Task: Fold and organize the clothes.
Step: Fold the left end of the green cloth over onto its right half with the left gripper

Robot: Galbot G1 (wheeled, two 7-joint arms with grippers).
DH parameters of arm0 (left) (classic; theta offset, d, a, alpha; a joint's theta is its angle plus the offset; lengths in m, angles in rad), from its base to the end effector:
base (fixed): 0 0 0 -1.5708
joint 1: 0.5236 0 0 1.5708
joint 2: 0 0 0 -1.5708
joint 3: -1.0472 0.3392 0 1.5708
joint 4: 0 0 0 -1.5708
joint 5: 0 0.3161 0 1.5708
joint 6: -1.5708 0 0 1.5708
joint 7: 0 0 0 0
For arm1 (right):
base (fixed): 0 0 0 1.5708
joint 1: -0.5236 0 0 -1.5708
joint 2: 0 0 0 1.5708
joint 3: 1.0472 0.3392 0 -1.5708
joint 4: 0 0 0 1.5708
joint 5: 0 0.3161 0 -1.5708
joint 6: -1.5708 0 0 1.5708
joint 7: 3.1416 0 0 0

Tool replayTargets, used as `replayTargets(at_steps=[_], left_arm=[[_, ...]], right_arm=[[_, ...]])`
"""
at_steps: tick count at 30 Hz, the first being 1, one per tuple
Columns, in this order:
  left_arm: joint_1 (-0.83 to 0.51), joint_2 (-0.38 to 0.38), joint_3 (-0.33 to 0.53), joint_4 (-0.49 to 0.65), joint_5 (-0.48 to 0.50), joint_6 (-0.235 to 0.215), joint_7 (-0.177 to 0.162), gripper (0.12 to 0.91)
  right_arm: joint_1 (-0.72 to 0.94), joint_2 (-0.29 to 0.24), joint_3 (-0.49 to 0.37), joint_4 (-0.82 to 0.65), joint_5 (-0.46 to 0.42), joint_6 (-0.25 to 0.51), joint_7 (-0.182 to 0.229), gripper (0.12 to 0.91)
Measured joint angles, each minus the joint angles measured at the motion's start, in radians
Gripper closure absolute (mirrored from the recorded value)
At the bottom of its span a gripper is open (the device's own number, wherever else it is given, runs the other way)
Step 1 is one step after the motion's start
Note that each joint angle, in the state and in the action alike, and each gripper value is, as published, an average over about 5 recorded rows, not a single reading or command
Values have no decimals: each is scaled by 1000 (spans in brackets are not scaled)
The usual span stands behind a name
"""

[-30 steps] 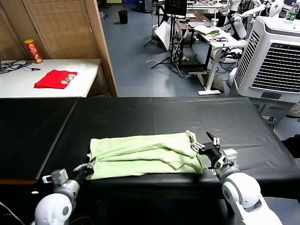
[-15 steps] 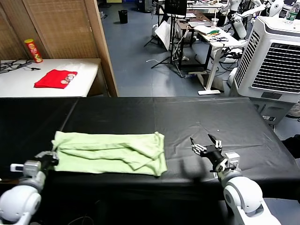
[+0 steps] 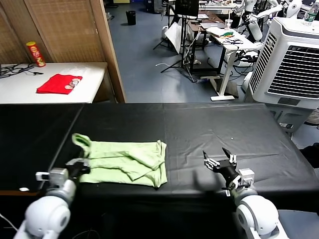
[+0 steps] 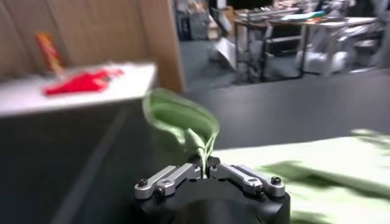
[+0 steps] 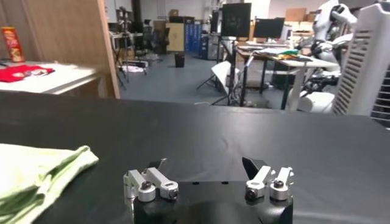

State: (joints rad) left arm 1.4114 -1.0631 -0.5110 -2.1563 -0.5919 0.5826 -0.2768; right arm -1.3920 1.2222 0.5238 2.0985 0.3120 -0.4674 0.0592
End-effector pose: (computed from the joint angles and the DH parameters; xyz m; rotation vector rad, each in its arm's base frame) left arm 0.1944 0.0771 -0.2297 -0.0700 -2.6945 -0.0158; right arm 0.1998 -0.0615 -0.2515 0.1550 -2.8273 0.0785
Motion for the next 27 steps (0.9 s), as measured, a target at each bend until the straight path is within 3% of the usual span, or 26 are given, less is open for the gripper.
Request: replayTargets(at_steps=[5,12,27], left_arm=[[-56,-64,113,6,-89,8,-25,874],[-150,-146,220,52,-98,-2,-24,874],[-213,-196,288,85,-95,-2,-20,874]], right_arm=[[-28,23,15,1,-30,5,-1,227],[-46,51,16,0,-57,5,-1,227],[-32,63,5,-19,-63,5,-1,227]])
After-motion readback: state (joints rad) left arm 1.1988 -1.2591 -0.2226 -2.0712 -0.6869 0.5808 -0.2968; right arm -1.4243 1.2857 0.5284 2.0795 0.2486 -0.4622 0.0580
